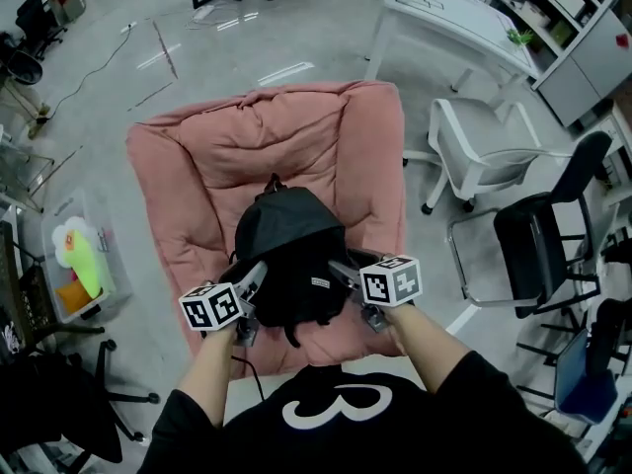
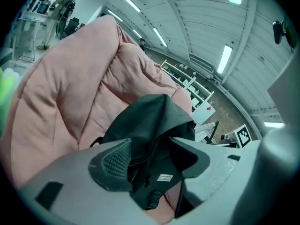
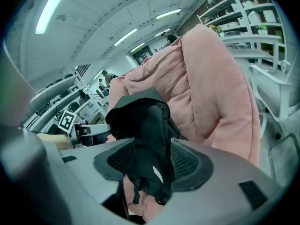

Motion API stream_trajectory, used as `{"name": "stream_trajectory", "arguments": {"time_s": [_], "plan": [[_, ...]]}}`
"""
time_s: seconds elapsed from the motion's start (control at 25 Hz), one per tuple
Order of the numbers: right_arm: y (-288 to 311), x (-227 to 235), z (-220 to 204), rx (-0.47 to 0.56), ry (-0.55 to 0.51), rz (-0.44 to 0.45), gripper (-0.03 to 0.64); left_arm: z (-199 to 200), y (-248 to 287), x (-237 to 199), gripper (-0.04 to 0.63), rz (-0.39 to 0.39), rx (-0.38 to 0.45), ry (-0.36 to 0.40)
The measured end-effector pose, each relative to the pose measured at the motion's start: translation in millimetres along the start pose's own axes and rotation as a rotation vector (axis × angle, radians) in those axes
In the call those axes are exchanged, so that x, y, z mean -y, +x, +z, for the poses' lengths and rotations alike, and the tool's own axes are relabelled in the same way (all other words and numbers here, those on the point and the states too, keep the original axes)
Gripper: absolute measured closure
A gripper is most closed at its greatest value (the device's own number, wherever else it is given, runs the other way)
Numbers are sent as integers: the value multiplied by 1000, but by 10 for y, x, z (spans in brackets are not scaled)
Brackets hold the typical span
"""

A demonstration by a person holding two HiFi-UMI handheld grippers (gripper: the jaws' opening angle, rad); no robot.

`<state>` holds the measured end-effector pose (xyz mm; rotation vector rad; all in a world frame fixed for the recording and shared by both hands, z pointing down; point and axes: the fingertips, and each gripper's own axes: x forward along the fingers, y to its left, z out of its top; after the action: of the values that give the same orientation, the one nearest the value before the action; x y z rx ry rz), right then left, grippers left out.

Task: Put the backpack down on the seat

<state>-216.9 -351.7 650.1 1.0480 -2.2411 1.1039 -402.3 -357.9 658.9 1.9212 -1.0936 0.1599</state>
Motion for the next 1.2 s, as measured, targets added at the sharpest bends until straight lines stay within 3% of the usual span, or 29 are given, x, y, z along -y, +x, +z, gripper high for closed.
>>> {"name": "stream_trajectory", "arguments": {"time_s": [0.12, 0.32, 0.48, 0.6, 0.76, 0.84, 0.92, 0.96, 1.08, 1.2], "plan": [[-174, -85, -11, 20, -21, 11, 393, -51, -166, 92, 313, -6, 13, 25], [-561, -369, 73, 90, -65, 73, 393, -131, -496, 553, 295, -55, -16, 152], [-1078, -844, 146, 174, -116, 171, 394, -144, -905, 1150, 296, -99, -15, 250], [-1506, -1198, 200, 243, -175, 235, 401, -127, -1242, 1676, 297, -162, 40, 282], [-2090, -1621, 191, 346, -234, 293, 488, -240, -1655, 2279, 320, -230, 89, 301], [-2350, -1810, 122, 383, -265, 313, 530, -351, -1818, 2522, 391, -258, 98, 313], [-2633, -1967, 21, 420, -278, 334, 572, -462, -1966, 2788, 555, -290, 108, 337], [-2780, -2023, -30, 441, -277, 341, 586, -511, -2040, 2947, 586, -317, 114, 350], [-3140, -2121, -189, 494, -275, 343, 611, -653, -2272, 3418, 589, -407, 140, 387], [-3431, -2213, -407, 518, -263, 344, 612, -841, -2494, 3738, 589, -406, 164, 457]]}}
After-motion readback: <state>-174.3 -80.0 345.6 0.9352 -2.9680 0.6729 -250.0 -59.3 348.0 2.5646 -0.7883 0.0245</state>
